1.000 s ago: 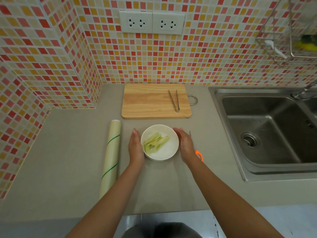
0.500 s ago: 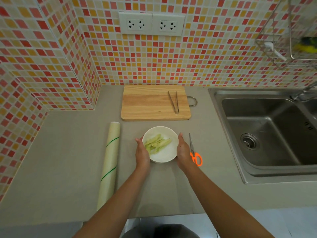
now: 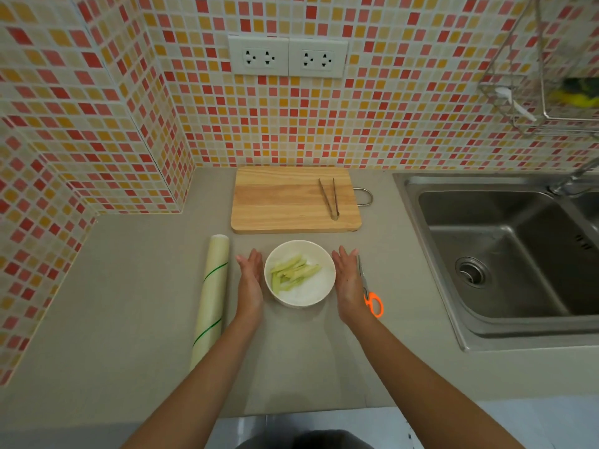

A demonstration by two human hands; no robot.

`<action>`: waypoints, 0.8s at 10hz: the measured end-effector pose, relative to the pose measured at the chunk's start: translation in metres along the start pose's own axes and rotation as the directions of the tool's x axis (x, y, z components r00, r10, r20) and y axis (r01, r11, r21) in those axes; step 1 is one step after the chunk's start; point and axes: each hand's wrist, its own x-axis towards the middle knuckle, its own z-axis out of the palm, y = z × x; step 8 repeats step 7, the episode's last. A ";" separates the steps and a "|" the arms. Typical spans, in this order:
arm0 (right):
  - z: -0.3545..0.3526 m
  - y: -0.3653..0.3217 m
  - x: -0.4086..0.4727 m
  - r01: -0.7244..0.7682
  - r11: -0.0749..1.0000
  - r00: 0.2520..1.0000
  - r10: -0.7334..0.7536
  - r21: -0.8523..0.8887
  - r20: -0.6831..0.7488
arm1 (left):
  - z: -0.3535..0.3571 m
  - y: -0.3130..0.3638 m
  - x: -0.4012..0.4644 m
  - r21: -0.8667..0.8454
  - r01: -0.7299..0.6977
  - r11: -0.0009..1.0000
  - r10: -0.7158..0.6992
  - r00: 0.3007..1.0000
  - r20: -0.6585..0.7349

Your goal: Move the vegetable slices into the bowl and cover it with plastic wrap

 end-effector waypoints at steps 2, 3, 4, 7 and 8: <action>0.006 0.009 -0.006 0.049 0.985 0.999 -0.050 -0.165 -0.003 | 0.013 0.002 -0.012 0.134 -0.022 0.991 0.021 1.000 0.007; 0.012 0.005 -0.007 0.066 0.981 0.998 -0.067 -0.183 0.003 | 0.020 0.006 -0.010 0.120 -0.014 0.993 0.010 0.999 0.036; 0.015 0.003 -0.009 0.103 0.980 0.995 -0.102 -0.173 0.017 | 0.027 0.010 -0.016 0.152 -0.083 0.985 0.069 0.993 0.092; 0.012 -0.001 -0.008 0.071 0.982 0.997 -0.069 -0.178 0.020 | 0.023 0.009 -0.013 0.109 -0.118 0.987 0.099 0.982 0.162; 0.012 -0.001 -0.008 0.071 0.982 0.997 -0.069 -0.178 0.020 | 0.023 0.009 -0.013 0.109 -0.118 0.987 0.099 0.982 0.162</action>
